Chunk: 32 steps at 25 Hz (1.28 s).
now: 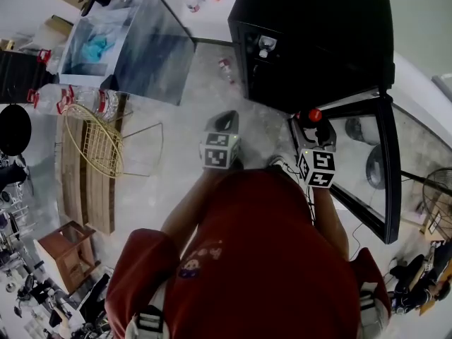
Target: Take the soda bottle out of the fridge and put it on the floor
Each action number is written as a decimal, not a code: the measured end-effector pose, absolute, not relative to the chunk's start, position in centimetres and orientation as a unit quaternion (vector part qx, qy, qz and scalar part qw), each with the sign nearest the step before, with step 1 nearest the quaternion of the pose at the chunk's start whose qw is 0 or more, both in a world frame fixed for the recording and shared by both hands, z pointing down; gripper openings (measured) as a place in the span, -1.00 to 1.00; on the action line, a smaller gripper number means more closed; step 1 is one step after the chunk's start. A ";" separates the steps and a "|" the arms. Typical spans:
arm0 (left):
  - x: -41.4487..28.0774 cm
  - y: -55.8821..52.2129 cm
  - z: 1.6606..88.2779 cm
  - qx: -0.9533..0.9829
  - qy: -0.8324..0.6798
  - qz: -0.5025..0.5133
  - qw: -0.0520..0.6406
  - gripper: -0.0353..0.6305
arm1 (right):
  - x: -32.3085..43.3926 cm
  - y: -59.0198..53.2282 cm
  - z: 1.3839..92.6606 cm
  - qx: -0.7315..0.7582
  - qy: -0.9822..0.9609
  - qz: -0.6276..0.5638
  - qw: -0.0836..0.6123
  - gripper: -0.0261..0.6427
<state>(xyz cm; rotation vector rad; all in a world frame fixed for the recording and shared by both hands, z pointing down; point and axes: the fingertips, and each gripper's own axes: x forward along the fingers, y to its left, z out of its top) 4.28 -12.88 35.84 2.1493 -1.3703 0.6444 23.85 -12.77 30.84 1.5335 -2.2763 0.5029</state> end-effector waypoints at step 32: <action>8.3 -0.9 36.4 0.726 -0.581 0.229 0.287 -0.89 | 25.9 -4.7 32.6 0.454 -0.857 0.188 0.156 -0.03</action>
